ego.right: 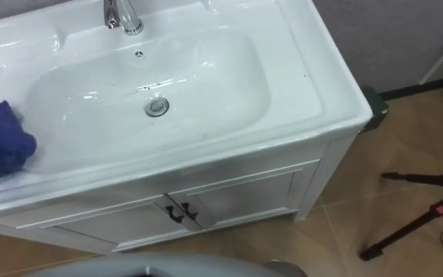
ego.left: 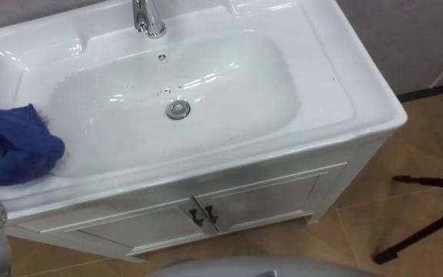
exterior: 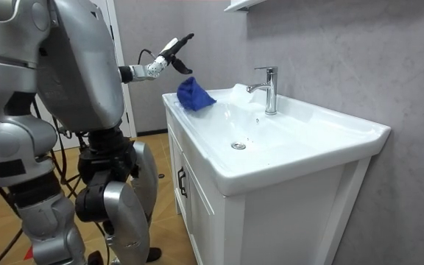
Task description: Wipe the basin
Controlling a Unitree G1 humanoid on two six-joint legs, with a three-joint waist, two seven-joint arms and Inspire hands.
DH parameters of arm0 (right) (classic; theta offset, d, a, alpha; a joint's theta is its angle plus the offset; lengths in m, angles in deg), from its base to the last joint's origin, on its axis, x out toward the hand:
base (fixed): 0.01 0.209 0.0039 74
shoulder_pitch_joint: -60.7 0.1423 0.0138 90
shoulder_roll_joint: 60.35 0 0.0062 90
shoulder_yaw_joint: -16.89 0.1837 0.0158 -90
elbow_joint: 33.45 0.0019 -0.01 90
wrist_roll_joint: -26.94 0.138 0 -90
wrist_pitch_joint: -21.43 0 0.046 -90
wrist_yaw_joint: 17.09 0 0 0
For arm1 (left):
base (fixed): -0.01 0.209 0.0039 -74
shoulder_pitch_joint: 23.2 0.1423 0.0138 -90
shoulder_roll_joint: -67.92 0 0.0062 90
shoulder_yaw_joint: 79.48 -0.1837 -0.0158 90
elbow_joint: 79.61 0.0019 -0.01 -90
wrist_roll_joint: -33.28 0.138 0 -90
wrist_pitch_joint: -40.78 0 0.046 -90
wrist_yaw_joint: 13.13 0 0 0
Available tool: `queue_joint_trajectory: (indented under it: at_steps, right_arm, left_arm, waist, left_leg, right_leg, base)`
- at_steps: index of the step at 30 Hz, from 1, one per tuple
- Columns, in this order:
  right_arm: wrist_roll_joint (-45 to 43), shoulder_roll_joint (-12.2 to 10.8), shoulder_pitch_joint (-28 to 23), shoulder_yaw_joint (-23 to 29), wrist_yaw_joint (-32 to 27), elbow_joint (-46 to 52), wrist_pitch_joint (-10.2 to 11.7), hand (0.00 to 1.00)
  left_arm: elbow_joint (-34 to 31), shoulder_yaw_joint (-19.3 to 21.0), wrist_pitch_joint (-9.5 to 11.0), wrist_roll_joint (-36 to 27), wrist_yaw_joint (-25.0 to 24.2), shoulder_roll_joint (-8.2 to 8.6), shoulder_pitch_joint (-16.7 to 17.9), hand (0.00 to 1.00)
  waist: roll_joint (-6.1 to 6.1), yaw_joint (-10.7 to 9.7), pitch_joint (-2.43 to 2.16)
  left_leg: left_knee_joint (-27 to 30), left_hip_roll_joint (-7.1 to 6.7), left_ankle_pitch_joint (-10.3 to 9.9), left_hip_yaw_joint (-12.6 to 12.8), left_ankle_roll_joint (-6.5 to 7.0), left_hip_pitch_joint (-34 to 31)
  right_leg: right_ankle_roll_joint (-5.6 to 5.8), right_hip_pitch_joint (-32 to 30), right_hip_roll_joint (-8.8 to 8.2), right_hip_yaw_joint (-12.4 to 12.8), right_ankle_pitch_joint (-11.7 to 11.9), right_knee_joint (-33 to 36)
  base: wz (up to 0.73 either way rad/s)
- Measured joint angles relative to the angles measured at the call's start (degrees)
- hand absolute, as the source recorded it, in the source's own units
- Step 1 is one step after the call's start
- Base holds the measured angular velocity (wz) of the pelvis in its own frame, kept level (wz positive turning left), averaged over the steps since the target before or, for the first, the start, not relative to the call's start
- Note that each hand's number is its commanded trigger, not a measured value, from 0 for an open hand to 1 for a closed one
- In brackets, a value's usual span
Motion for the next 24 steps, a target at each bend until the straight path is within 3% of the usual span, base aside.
queue_joint_trajectory:
  at_steps: [9, 24]
  right_arm:
    - [-0.4, 0.0, -0.1, 0.0, 0.4, 0.0, -0.2, 0.0]
    - [-0.1, 0.0, -0.6, 0.0, 0.0, 0.0, -0.2, 0.0]
  left_arm:
    - [-1.4, 0.9, -0.2, 0.2, -0.1, -1.06, -1.8, 0.0]
    - [-2.0, 1.0, -0.5, 0.2, -1.4, -1.1, -1.5, 0.0]
  waist:
    - [0.31, 1.2, -0.24]
    - [0.19, 1.6, -0.38]
  left_leg:
    - [0.0, 0.0, 0.0, -0.3, 0.0, -0.3]
    - [0.0, -0.02, 0.0, -0.3, 0.0, -0.1]
  right_leg:
    - [0.05, 0.1, 0.08, -0.2, 0.1, -0.6]
    - [0.06, 0.2, 0.08, -0.1, 0.1, -0.5]
  base:
    - [0.02]
    - [0.0]
